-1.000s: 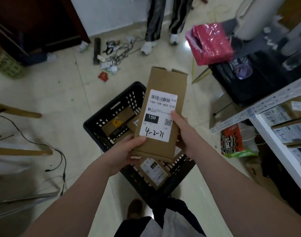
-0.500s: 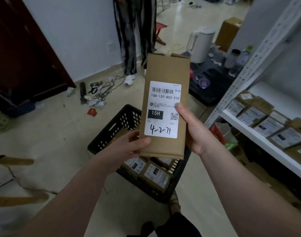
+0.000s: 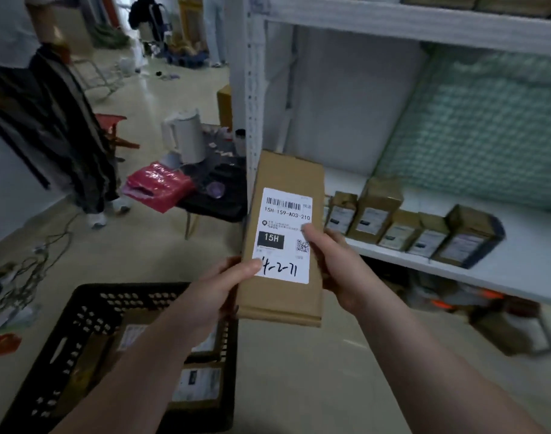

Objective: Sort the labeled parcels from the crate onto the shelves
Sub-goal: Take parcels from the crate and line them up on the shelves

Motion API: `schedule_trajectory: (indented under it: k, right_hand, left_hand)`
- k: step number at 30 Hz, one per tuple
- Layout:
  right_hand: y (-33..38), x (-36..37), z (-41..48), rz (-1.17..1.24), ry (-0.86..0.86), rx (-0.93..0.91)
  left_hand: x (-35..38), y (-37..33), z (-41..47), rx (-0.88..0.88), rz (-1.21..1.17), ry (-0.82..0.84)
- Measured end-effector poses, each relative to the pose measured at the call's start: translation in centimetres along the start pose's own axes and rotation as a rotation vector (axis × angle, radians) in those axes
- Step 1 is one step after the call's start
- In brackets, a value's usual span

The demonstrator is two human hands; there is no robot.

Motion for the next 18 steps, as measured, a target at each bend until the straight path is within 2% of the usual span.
schedule_trajectory:
  k: [2,5,8,10,13,18]
  right_hand:
    - [0.3,-3.3,-1.1,0.010,-0.145,-0.027]
    - [0.7,-7.0,-3.0,0.004,-0.210,-0.105]
    - [0.2,-11.0,-4.9,0.037,-0.260,-0.154]
    - [-0.4,-14.1,-6.1,0.083,-0.291,-0.130]
    - [-1.8,-19.3,-7.8,0.138,-0.327,-0.055]
    - [-2.5,-28.4,-10.9,0.218,-0.464,-0.044]
  left_hand:
    - [3.1,-0.9,1.2,0.038,0.049,-0.002]
    - [8.1,-2.2,2.7,0.144,0.173,-0.030]
    - [13.3,-2.8,3.9,0.216,0.487,-0.182]
    - [17.4,-2.8,4.4,0.261,0.668,-0.205]
    - [23.8,-2.4,4.9,0.328,0.795,-0.158]
    - [33.4,-1.7,5.9,0.353,0.892,-0.004]
Point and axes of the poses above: each hand's wrist, its own z-axis towards the middle knuckle, its own x-axis out of the palm, y = z × x, the point moved 5 cm from there along z, towards the middle knuckle
